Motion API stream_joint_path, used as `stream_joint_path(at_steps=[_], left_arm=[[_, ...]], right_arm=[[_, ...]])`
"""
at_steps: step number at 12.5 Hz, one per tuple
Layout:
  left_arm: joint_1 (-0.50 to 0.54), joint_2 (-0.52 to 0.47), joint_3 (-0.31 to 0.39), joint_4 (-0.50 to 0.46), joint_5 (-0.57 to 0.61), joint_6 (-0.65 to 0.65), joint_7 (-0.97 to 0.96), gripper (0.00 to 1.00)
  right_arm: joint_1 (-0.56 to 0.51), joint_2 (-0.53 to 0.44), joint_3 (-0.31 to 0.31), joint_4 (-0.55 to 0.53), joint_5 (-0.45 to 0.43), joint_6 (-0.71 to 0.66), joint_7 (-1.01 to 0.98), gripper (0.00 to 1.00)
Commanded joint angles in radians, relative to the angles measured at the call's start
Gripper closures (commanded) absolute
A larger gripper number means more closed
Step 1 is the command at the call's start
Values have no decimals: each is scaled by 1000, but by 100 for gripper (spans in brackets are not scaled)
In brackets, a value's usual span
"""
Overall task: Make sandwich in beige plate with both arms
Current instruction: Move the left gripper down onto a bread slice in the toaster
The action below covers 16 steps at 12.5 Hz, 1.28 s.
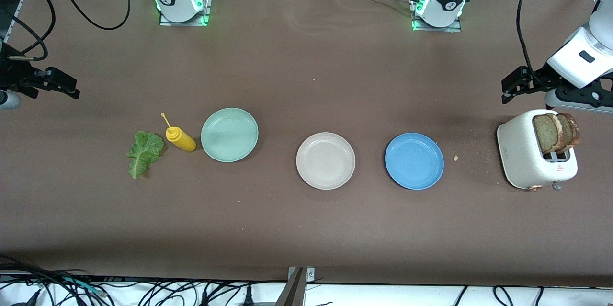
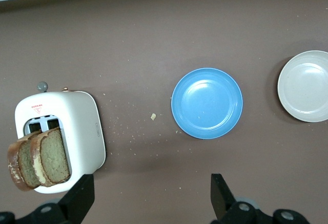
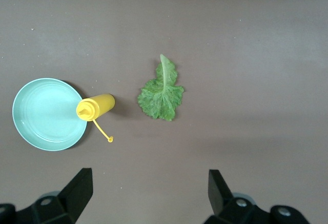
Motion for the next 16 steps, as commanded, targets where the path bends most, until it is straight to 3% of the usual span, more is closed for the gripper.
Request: stream_joint_path(at_steps=[1,3,8,10,16], left_arm=[[0,-12,9,-6,-12,-10,9,0],[8,-10,15,-6,-12,-10,11,0],[177,63,17,-1,7,14,17,0],[209,103,15,-3,102,74,52,0],[325,229,14,-18,89,243,60,0]], right_arm=[[-4,-2,3,4,-9,-9,-6,0],[-4,-2,3,4,-9,-9,-6,0],[-4,-1,3,4,-9,-9,-6,0],[-4,-1,3,4,-9,-7,-4,0],[-4,1,3,4,-9,-6,-6,0]])
